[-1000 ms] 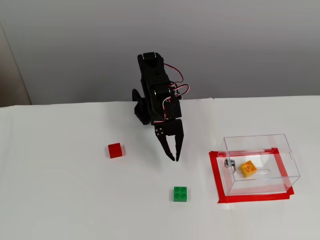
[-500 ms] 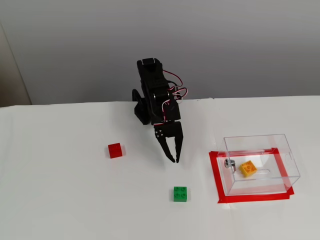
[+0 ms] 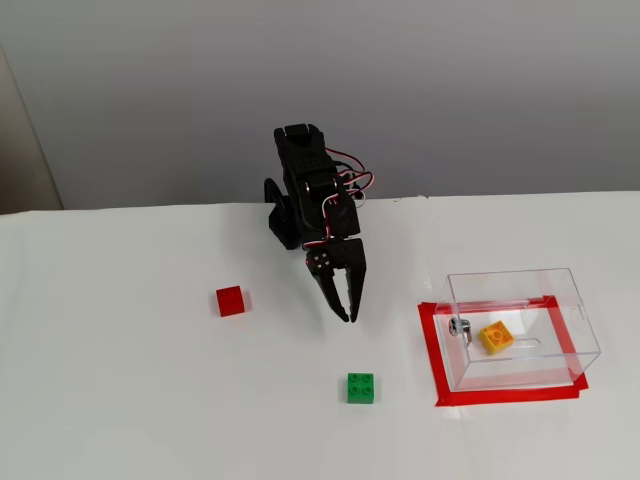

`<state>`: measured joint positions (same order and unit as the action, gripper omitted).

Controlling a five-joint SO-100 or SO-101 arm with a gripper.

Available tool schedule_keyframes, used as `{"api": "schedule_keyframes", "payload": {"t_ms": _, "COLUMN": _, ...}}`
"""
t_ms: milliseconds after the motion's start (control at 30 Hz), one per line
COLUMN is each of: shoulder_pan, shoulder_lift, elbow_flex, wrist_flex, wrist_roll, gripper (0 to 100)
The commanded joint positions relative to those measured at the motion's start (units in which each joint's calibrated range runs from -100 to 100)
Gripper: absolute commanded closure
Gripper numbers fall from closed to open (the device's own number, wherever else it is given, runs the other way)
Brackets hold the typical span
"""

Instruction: Pick the yellow lego brick and place it into the transparent box

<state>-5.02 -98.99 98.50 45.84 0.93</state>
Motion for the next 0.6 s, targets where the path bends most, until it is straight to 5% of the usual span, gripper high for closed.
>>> {"api": "schedule_keyframes", "payload": {"t_ms": 0, "shoulder_pan": 0.5, "shoulder_lift": -0.7, "elbow_flex": 1.0, "wrist_flex": 1.9, "wrist_roll": 0.3, "gripper": 98}}
{"api": "schedule_keyframes", "payload": {"t_ms": 567, "shoulder_pan": 0.4, "shoulder_lift": -0.7, "elbow_flex": 1.0, "wrist_flex": 4.2, "wrist_roll": 0.3, "gripper": 99}}
